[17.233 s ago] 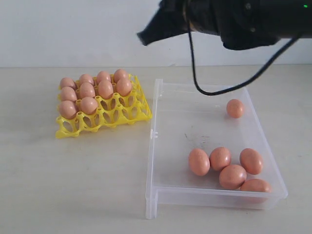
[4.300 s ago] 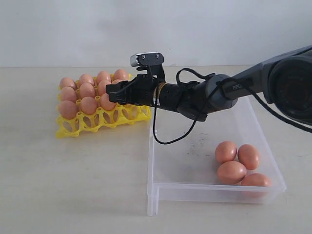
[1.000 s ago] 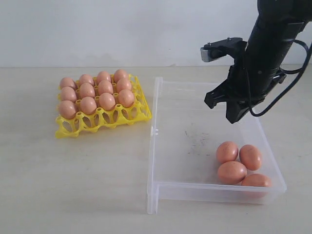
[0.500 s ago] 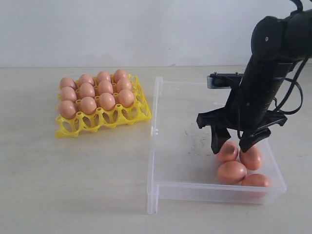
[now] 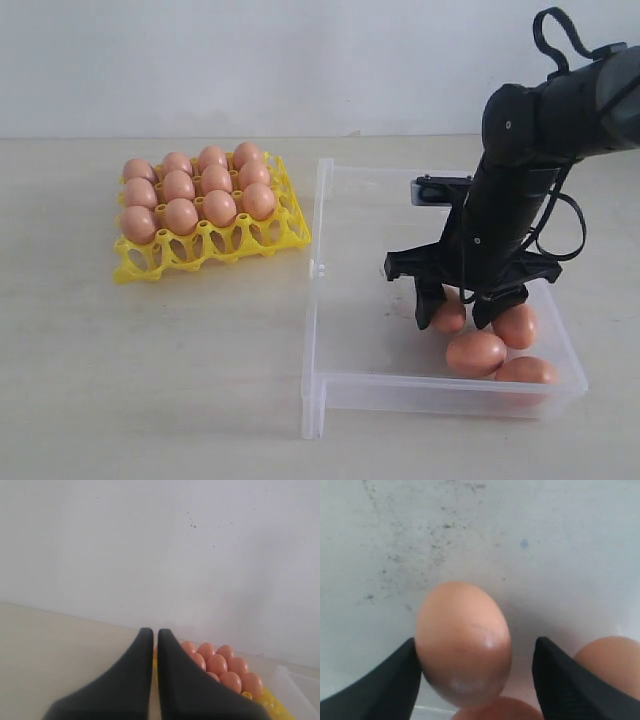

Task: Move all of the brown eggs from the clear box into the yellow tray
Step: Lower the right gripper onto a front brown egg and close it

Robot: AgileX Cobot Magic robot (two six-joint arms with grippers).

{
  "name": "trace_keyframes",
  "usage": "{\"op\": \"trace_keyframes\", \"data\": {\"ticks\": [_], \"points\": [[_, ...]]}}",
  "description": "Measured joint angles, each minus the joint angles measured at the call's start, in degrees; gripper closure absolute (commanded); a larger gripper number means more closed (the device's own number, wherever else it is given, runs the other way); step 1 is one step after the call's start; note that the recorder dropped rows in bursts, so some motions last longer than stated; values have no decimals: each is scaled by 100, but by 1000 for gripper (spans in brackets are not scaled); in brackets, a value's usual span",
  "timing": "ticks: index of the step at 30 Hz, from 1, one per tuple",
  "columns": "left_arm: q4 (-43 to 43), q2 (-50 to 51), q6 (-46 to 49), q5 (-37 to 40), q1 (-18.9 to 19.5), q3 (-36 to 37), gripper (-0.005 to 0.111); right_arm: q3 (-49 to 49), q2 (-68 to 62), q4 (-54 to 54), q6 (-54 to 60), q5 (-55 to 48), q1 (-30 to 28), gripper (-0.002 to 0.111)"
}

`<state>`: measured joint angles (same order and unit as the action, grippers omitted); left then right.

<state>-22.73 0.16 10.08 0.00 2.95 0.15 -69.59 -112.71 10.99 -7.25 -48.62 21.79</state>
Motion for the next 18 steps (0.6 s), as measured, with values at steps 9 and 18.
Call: {"op": "trace_keyframes", "data": {"ticks": [9,18], "points": [[0,0,0,0,0,0,103,0,-84,-50,876,557,0,52],[0,0,0,0,0,0,103,0,-172,-163,1112,694,2,52]]}}
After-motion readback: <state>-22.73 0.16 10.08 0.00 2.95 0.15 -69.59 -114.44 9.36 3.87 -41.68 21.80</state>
